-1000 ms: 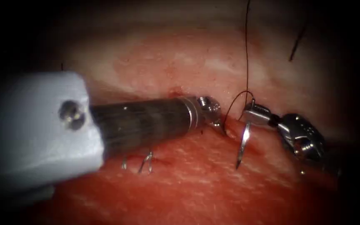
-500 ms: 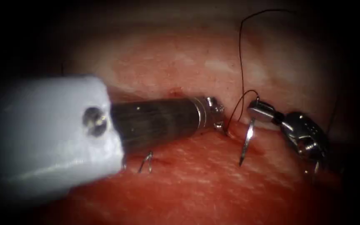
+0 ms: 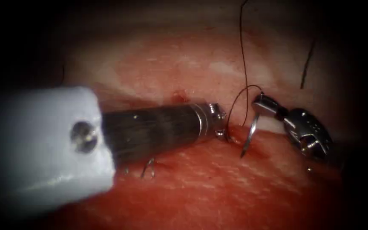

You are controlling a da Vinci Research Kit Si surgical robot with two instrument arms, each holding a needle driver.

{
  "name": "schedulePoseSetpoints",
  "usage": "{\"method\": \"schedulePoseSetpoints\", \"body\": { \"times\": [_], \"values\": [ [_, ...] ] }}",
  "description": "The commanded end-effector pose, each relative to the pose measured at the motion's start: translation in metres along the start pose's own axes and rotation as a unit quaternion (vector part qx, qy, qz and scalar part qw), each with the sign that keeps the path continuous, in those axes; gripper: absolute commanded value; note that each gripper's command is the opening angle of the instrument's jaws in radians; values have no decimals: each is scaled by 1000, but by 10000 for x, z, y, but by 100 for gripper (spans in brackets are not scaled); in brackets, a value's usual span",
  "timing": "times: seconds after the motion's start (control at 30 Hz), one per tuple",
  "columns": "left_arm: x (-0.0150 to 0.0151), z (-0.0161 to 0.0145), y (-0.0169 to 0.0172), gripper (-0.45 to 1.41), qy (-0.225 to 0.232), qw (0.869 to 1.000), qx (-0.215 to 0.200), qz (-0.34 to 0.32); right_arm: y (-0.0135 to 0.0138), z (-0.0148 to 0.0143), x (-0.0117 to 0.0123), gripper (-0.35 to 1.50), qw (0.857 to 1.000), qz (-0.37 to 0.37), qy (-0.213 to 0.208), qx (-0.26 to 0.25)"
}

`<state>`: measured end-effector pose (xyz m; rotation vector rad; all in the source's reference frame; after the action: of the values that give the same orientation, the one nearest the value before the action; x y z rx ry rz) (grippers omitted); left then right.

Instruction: Wound Closure

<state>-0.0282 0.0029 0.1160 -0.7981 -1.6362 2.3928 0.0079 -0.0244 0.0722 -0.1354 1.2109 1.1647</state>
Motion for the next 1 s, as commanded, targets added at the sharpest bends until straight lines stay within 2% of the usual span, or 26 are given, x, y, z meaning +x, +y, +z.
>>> {"method": "schedulePoseSetpoints", "body": {
  "times": [0.03,0.23,0.47,0.63,0.83,1.0],
  "values": [
    [5,4,-2,-20,4,1000,-5,2,0,10,-9,-35,1000,-5,1,-2],
    [11,-6,16,-16,13,1000,-13,9,6,16,-12,-35,999,-37,2,-8],
    [6,-8,27,-15,14,1000,-9,12,7,22,-14,-35,995,-98,3,-19],
    [-1,-10,31,-13,16,1000,-7,16,9,28,-24,-35,989,-144,1,-26],
    [-1,-11,31,-11,19,1000,-7,17,-12,32,-49,-35,985,-172,-11,-12],
    [0,-12,31,-10,23,1000,-5,17,-20,33,-58,-35,982,-190,-14,-10]
  ]
}}
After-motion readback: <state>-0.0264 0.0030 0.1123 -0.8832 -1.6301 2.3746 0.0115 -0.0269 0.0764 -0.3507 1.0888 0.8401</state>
